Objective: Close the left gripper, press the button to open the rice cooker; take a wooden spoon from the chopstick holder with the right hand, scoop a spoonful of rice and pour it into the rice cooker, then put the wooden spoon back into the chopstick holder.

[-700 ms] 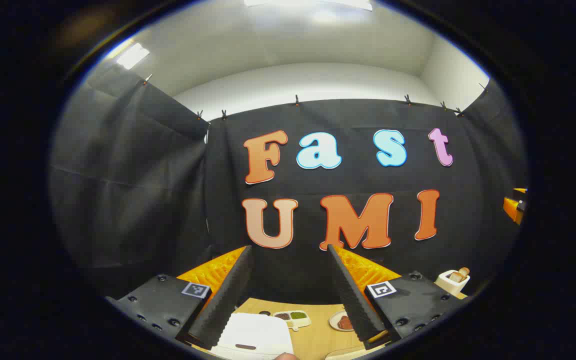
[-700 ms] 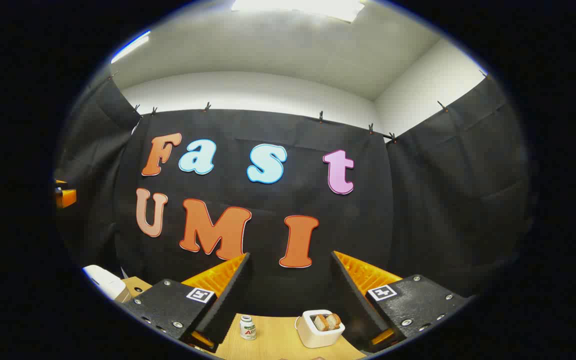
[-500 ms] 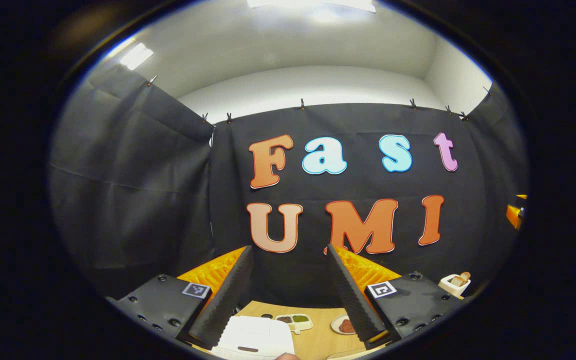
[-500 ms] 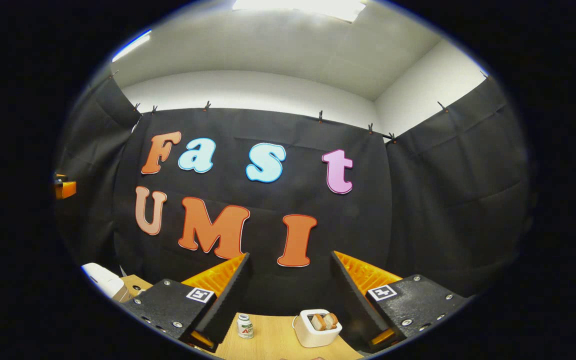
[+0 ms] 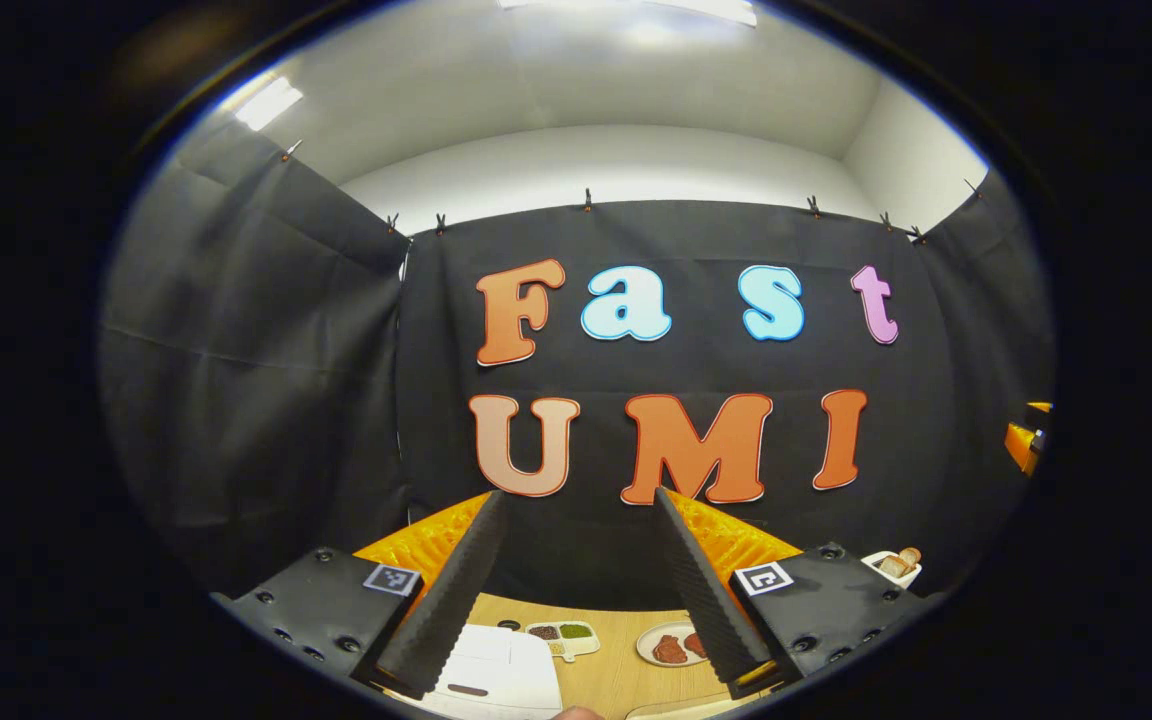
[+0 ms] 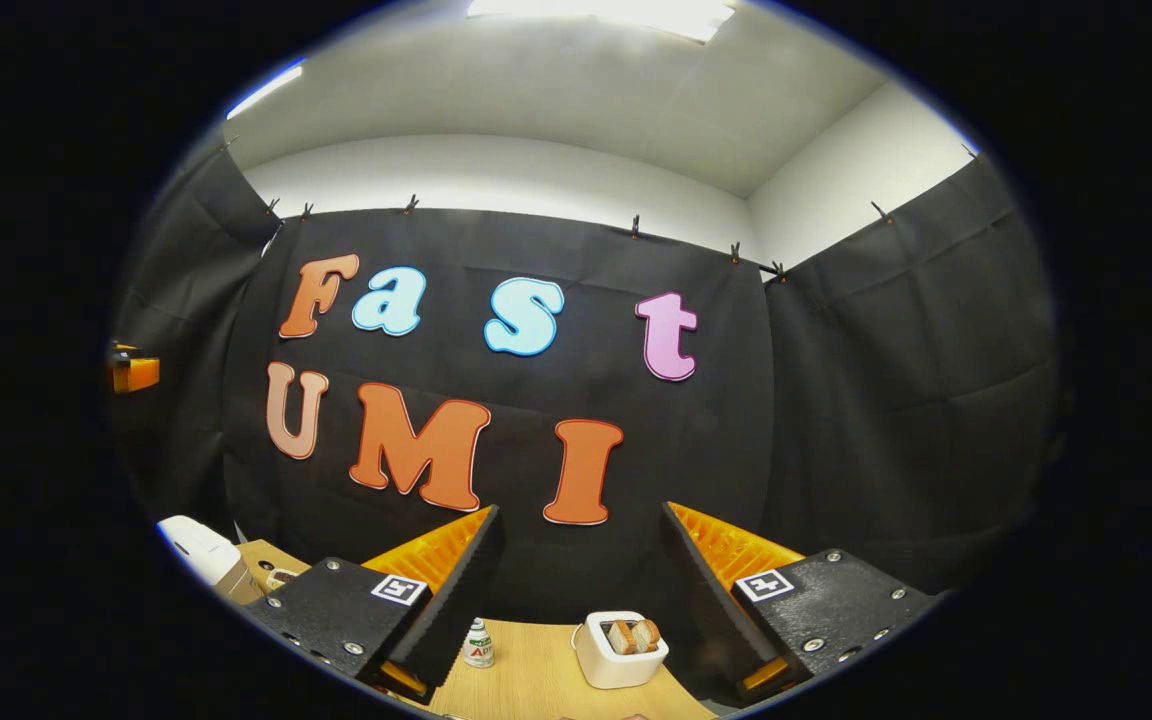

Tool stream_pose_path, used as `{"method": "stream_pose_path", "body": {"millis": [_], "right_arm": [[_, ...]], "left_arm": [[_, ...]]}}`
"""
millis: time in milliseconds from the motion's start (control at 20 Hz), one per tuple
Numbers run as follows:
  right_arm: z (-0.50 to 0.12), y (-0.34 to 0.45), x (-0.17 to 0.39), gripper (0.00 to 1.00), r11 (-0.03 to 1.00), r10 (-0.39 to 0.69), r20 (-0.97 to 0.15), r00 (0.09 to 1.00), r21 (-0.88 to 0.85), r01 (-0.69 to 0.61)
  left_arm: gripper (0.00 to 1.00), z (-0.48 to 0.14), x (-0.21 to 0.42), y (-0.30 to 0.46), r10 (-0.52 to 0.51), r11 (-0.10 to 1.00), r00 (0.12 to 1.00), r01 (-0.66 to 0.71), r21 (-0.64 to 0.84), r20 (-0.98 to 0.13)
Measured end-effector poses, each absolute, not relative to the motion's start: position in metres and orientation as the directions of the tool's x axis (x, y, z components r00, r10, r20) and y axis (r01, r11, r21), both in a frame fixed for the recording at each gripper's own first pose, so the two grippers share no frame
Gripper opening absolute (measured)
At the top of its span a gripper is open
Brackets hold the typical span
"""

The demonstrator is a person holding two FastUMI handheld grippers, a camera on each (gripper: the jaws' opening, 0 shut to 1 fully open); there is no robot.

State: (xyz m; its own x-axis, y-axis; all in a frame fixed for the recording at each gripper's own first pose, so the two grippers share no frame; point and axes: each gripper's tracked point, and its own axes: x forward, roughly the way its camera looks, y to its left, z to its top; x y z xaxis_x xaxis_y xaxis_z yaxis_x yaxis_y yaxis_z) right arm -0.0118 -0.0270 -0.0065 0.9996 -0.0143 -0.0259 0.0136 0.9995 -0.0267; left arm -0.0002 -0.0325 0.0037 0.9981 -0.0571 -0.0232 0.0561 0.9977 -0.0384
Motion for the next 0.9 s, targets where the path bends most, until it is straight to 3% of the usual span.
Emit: {"method": "stream_pose_path", "body": {"millis": [300,650,750,800,850,900], "right_arm": [[-0.009,-0.036,-0.01,1.0,1.0,-0.017,-0.033,0.999,-0.019,0.017],[-0.023,-0.037,-0.005,0.93,1.0,-0.026,-0.07,0.997,-0.017,0.024],[-0.025,-0.033,-0.005,0.97,1.0,-0.023,-0.073,0.997,-0.013,0.022],[-0.026,-0.029,-0.005,0.97,1.0,-0.019,-0.073,0.997,-0.013,0.018],[-0.028,-0.026,-0.005,1.0,1.0,-0.018,-0.075,0.997,-0.017,0.016],[-0.029,-0.023,-0.005,0.96,1.0,-0.017,-0.078,0.997,-0.023,0.015]], "left_arm": [[0.98,0.009,0.004,-0.023,-0.02,1.0,1.0,0.02,0.005,-0.019],[0.97,0.002,0.009,0.008,0.049,0.998,0.998,-0.047,0.044,-0.034],[0.97,-0.01,0.013,0.018,0.067,0.997,0.996,-0.064,0.044,-0.061],[0.93,-0.015,0.012,0.025,0.078,0.996,0.994,-0.075,0.047,-0.076],[0.75,-0.021,0.014,0.029,0.076,0.996,0.993,-0.072,0.049,-0.095],[0.67,-0.026,0.013,0.037,0.1,0.994,0.989,-0.095,0.055,-0.106]]}}
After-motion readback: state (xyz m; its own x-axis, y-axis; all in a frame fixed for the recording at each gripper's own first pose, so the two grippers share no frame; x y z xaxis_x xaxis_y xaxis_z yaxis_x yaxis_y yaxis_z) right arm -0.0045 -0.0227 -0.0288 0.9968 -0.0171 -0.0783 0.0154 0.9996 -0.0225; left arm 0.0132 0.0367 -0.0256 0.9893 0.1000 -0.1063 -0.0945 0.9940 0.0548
